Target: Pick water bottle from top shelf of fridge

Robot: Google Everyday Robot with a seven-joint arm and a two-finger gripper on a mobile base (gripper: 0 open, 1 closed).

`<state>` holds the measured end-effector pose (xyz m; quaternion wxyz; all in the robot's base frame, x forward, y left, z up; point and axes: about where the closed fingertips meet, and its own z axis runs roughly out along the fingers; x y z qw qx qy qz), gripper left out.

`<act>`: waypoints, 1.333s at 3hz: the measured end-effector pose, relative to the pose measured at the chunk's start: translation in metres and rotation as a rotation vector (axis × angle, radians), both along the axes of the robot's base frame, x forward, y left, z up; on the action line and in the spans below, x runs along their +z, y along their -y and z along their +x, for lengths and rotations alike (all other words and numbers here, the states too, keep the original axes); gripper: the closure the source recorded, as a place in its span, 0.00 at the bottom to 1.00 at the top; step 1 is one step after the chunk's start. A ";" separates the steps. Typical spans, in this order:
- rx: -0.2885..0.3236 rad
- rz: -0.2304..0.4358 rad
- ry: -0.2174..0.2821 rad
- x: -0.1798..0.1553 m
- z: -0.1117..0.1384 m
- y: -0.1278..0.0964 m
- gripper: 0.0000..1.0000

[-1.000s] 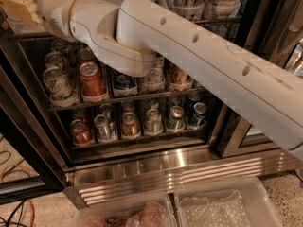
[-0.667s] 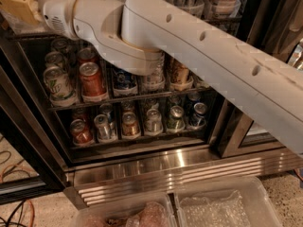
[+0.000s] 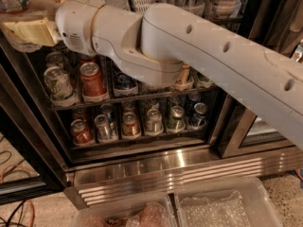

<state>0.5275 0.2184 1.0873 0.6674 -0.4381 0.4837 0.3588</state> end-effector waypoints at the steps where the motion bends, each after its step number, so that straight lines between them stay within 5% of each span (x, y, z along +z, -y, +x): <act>1: 0.010 -0.029 -0.044 -0.020 -0.017 0.017 1.00; 4: -0.019 -0.074 -0.107 -0.050 -0.037 0.053 1.00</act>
Offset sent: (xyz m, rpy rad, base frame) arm -0.0319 -0.0586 -0.0565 -0.0685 0.1206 -0.0244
